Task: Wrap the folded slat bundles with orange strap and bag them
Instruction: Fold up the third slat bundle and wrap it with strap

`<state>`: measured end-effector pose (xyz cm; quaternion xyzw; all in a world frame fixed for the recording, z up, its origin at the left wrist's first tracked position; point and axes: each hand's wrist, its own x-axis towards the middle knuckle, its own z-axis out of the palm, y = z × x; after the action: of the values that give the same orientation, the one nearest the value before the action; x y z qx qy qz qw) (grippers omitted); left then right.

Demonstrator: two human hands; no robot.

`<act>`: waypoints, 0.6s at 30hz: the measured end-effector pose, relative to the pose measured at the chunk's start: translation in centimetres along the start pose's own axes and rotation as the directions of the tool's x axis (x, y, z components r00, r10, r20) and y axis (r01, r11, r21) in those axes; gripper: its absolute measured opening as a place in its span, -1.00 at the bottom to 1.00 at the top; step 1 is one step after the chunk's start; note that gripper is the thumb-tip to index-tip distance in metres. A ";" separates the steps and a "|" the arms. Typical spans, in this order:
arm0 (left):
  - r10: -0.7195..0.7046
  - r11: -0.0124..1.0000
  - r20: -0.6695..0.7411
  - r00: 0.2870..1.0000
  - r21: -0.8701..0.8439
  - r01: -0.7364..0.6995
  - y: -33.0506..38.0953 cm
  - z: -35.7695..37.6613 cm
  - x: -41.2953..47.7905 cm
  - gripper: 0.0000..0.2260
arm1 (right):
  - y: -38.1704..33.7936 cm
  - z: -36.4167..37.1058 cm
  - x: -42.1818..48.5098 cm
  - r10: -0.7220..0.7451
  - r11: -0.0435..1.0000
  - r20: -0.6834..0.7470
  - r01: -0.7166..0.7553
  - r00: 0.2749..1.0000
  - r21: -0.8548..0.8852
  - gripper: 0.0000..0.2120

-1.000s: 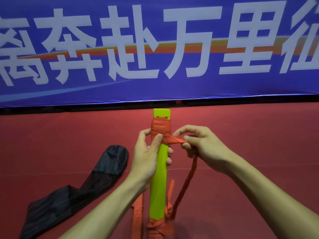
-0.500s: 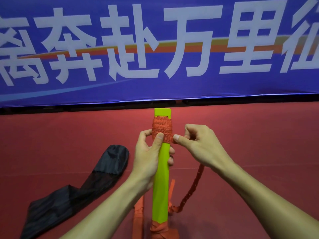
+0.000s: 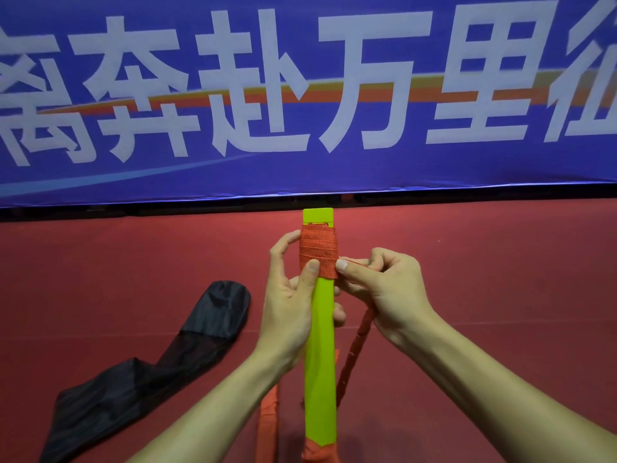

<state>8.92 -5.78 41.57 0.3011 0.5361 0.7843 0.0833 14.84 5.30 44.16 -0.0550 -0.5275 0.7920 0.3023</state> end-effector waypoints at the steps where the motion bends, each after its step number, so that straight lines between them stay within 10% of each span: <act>1: 0.022 0.999 -0.010 1.000 0.032 -0.022 -0.1 0.0 0.1 -0.67 | 0.0 0.1 -0.1 -0.012 1.000 -0.010 0.012 1.000 0.010 -0.53; 9: -0.032 0.929 0.181 0.983 0.369 -0.037 -0.6 -0.7 -0.1 -0.05 | -0.2 0.2 -0.2 -0.116 0.989 -0.058 0.110 0.992 -0.094 -0.49; 18: 0.015 0.928 0.159 0.987 0.365 -0.073 -0.8 -1.2 0.1 -0.42 | -1.9 -0.9 0.1 -0.150 0.856 0.159 0.208 0.976 -0.473 -0.83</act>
<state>7.97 -6.29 40.59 0.3827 0.6592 0.6455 0.0483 15.94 6.61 45.42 -0.0335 -0.7291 0.6041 0.3198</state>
